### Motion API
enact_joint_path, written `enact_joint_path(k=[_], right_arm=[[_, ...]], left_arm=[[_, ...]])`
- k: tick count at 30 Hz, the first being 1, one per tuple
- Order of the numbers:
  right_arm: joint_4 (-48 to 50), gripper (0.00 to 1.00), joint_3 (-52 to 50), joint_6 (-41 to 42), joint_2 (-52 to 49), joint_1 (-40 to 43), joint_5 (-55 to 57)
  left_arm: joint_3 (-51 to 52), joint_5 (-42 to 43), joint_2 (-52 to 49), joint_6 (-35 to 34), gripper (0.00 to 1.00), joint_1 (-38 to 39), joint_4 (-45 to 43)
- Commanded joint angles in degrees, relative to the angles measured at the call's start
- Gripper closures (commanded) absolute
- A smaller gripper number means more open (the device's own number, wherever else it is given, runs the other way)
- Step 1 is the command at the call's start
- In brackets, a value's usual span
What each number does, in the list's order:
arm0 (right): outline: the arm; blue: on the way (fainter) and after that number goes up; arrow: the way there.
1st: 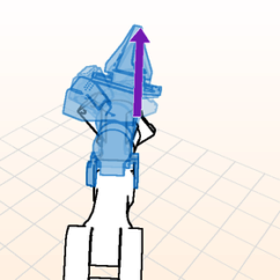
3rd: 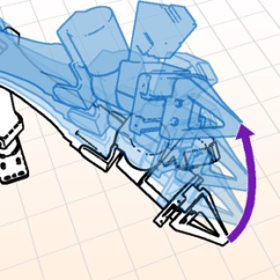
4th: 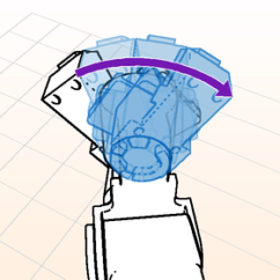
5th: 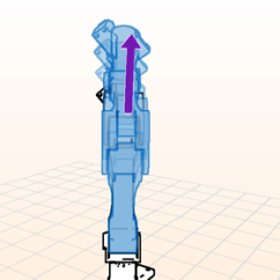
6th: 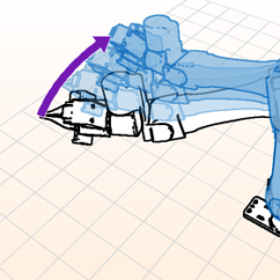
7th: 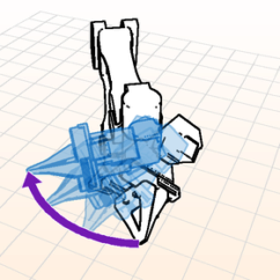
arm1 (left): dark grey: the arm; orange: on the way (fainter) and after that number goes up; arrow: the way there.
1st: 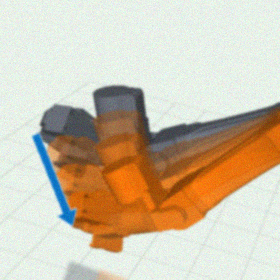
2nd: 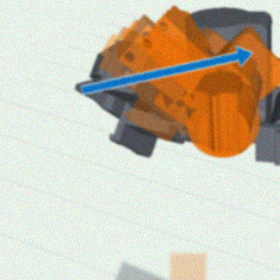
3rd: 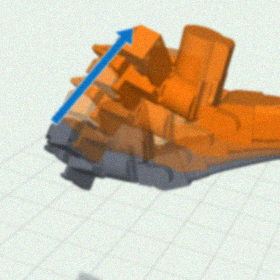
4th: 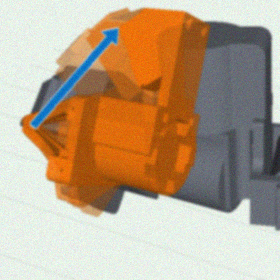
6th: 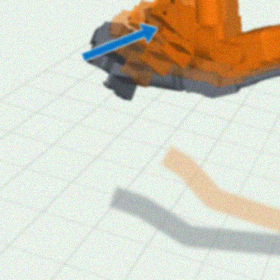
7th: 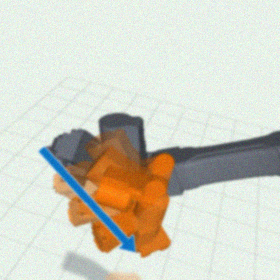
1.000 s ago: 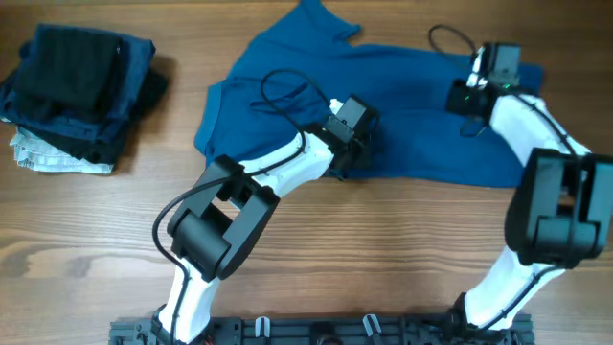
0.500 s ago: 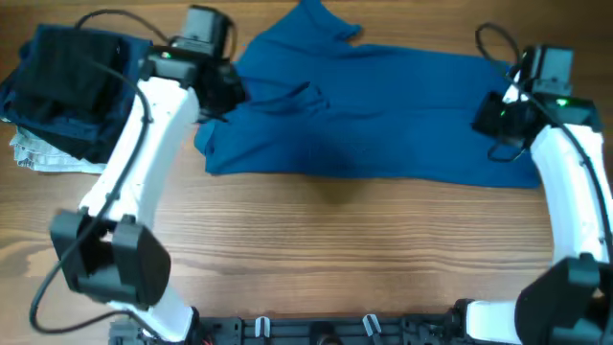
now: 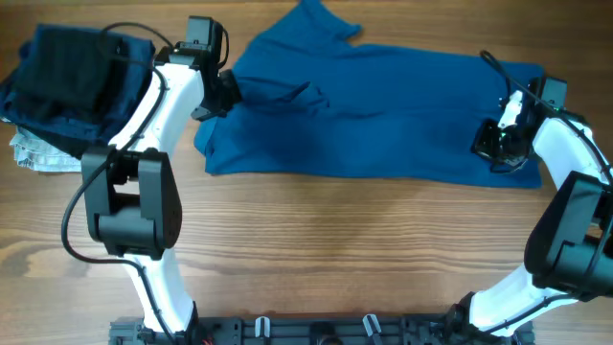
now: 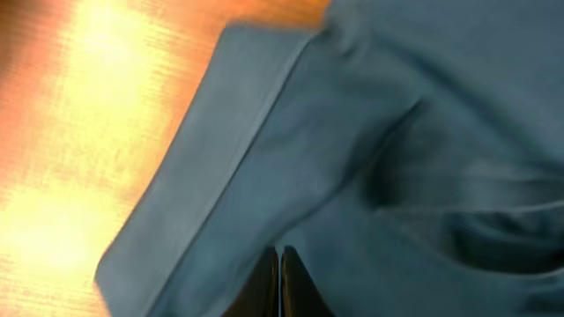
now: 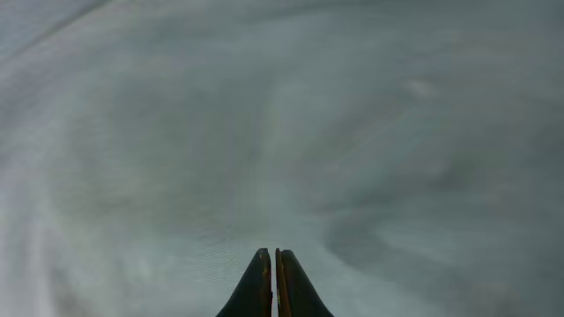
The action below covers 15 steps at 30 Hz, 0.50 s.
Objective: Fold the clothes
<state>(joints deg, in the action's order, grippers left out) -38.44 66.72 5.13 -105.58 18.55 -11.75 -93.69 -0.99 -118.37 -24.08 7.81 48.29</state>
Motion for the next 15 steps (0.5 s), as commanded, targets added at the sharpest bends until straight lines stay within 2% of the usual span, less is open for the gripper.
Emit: enact_joint_path(k=[1,5,9,12,15], right_arm=[[0.66,0.96,-0.66,-3.80,-0.94,0.02,-4.61],[1.68,0.96,-1.92,-3.04,-0.94,0.04,-1.62],[8.83,0.96,-8.35,-2.95,-0.94,0.04,-0.87],[11.58,0.96,-12.79,2.91,-0.94,0.09,6.82],[7.21,0.96,-13.81,7.17,-0.94,0.09,15.10]], left_arm=[[0.09,-0.59,-2.27,4.42,0.96,-0.07,-2.86],[0.11,-1.53,-7.54,4.37,0.96,-0.07,-4.26],[0.11,-2.71,-10.40,4.35,0.96,-0.07,-5.05],[0.24,-2.49,-11.89,4.17,0.96,0.17,-3.96],[0.79,-2.51,-11.93,3.67,0.96,0.22,-1.25]])
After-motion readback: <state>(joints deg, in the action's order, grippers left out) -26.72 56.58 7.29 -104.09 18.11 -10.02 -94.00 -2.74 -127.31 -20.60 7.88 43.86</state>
